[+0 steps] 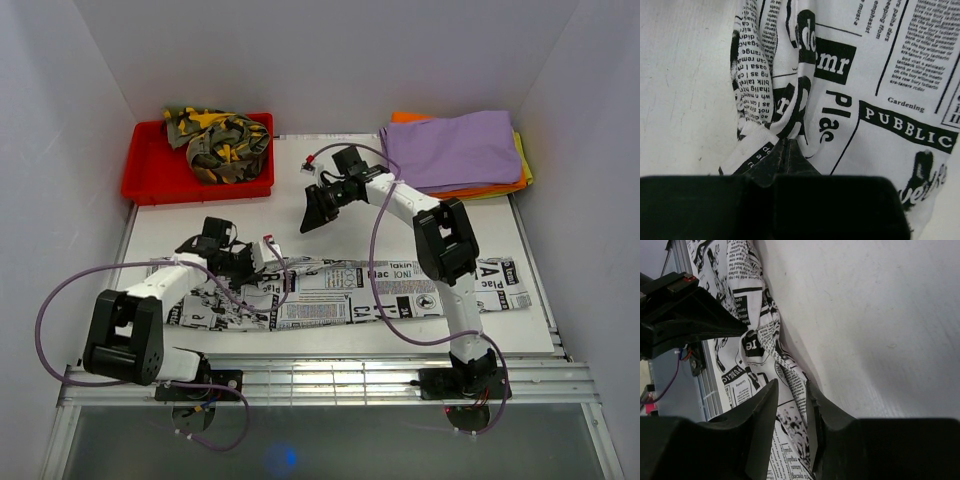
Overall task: Fold and stack the trousers
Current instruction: Fold the trousers
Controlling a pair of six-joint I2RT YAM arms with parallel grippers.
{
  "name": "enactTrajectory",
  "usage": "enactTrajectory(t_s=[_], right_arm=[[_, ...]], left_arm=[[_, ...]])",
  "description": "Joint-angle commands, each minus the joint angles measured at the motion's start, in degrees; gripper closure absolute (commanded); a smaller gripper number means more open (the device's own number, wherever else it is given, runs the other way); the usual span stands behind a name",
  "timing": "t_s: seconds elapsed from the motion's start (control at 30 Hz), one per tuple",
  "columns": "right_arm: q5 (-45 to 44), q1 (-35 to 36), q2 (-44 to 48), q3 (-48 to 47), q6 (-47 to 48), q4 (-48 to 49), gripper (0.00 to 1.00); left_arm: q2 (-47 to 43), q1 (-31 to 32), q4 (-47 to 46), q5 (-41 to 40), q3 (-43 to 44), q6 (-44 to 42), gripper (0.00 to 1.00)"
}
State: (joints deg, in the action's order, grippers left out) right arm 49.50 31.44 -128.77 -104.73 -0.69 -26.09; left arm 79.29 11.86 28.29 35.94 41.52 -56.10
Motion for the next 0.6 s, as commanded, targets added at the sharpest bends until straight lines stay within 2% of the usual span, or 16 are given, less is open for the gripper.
enactTrajectory(t_s=[0.0, 0.07, 0.2, 0.23, 0.27, 0.37, 0.57], right_arm=[[2.4, 2.1, 0.4, 0.9, 2.4, -1.3, 0.66], [2.8, 2.7, -0.1, 0.8, 2.4, -1.6, 0.66], [0.5, 4.1, -0.8, 0.2, 2.8, -1.2, 0.65], [-0.4, 4.6, -1.1, -0.3, 3.1, -1.3, 0.63], [-2.2, 5.4, -1.9, -1.8, 4.1, -2.1, 0.55], [-4.8, 7.1, -3.5, -3.9, 6.0, -3.4, 0.44], [-9.0, 9.7, -6.3, -5.4, 9.2, -3.9, 0.41]], left_arm=[[-3.3, 1.6, -8.9, -6.7, -5.9, -2.8, 1.00], [-4.3, 1.9, -14.1, -9.7, -9.5, -2.8, 1.00], [-3.8, 2.0, -16.9, -10.7, -11.5, -2.2, 1.00], [-3.7, 2.2, -17.7, -10.8, -11.8, -2.1, 1.00], [-3.8, 2.3, -18.3, -11.2, -12.8, -2.1, 1.00], [-5.1, 2.5, -21.4, -11.5, -14.7, -3.2, 1.00], [-5.9, 2.7, -23.0, -11.7, -16.2, -4.8, 1.00]])
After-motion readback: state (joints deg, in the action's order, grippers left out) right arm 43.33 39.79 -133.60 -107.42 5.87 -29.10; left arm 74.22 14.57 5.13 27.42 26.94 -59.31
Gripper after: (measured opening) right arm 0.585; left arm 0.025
